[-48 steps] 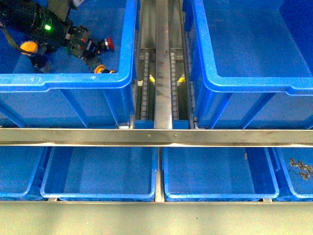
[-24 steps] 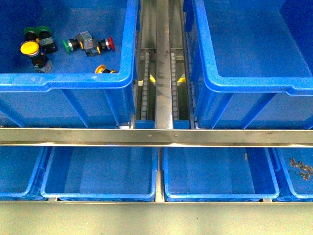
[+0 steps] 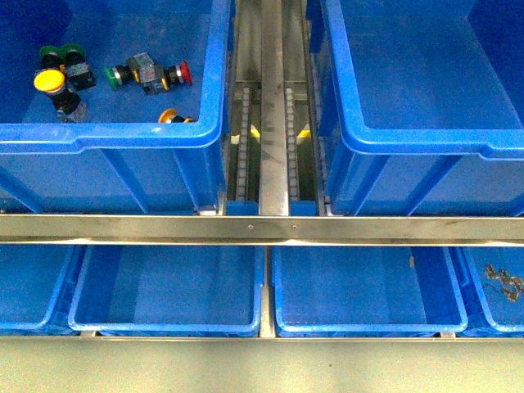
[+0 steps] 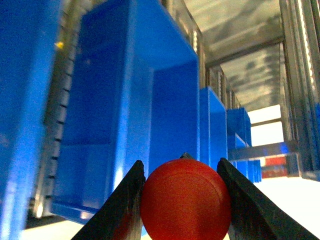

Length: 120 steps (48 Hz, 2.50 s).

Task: Pick red and yellow buttons and place in box

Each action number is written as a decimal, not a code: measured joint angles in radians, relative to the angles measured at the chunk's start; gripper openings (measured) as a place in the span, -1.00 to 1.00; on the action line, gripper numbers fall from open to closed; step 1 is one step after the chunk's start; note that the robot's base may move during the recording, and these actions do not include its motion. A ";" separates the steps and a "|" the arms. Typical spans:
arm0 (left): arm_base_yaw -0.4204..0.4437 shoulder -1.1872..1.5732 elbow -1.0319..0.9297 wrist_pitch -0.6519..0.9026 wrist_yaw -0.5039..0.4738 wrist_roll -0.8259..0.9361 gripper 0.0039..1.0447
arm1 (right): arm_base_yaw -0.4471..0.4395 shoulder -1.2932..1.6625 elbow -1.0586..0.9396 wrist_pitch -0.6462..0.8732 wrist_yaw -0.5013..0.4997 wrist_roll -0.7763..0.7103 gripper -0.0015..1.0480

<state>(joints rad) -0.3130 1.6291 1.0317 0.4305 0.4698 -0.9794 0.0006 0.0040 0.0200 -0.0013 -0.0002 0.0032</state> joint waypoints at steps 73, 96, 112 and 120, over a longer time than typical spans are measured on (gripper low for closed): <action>-0.359 0.324 0.161 -0.034 -0.167 -0.124 -0.34 | 0.000 0.000 0.000 0.000 0.000 0.000 0.86; -0.315 0.337 0.260 -0.039 -0.156 -0.126 -0.35 | 0.077 0.840 0.172 0.426 -0.567 -0.735 0.86; -0.347 0.347 0.260 -0.026 -0.161 -0.152 -0.35 | 0.106 1.268 0.281 0.772 -0.535 -0.894 0.86; -0.369 0.337 0.219 0.003 -0.164 -0.169 -0.35 | 0.092 1.360 0.298 0.813 -0.543 -0.951 0.86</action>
<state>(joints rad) -0.6815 1.9659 1.2507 0.4332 0.3058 -1.1481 0.0929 1.3640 0.3176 0.8120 -0.5434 -0.9478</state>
